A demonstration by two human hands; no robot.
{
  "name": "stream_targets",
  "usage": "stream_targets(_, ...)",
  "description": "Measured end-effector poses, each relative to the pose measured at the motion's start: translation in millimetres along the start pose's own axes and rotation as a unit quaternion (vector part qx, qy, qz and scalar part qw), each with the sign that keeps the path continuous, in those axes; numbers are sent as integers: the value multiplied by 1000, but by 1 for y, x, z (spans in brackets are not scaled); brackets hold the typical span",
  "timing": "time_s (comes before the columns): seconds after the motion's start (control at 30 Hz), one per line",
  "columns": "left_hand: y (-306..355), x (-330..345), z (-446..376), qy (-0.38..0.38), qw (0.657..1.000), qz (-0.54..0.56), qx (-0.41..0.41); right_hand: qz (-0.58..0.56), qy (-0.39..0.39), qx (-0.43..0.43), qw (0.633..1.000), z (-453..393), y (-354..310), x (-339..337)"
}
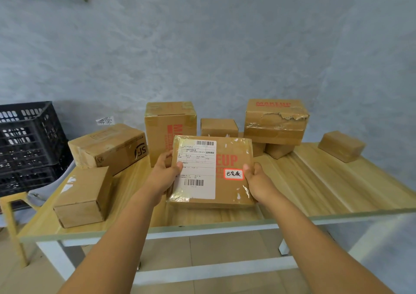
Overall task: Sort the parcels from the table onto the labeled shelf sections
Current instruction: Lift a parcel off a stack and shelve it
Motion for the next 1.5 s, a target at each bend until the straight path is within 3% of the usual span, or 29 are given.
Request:
stream_targets(0.4,-8,-2,3,-28,999,42,14,-6,62,45,997,31,-1,1)
stream_targets(0.57,-2,-3,3,-86,994,67,1,-62,104,54,991,61,-4,-7)
stream_targets(0.73,42,22,15,-150,985,62,61,-155,190,49,968,99,-15,-40)
stream_targets(1.1,53,138,106,-284,954,41,81,-154,305,98,935,226,39,-137)
stream_targets(1.5,33,317,302,-391,919,34,37,-126,411,158,889,434,145,-262)
Point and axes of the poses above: each hand's wrist, its own z-axis away from the middle knuckle, its own x-axis out of the palm, y = z × x, the point moved 9 cm from there along -z, towards the middle knuckle, and after that the axes turned 10 degrees about z, right-handed, at the moved point
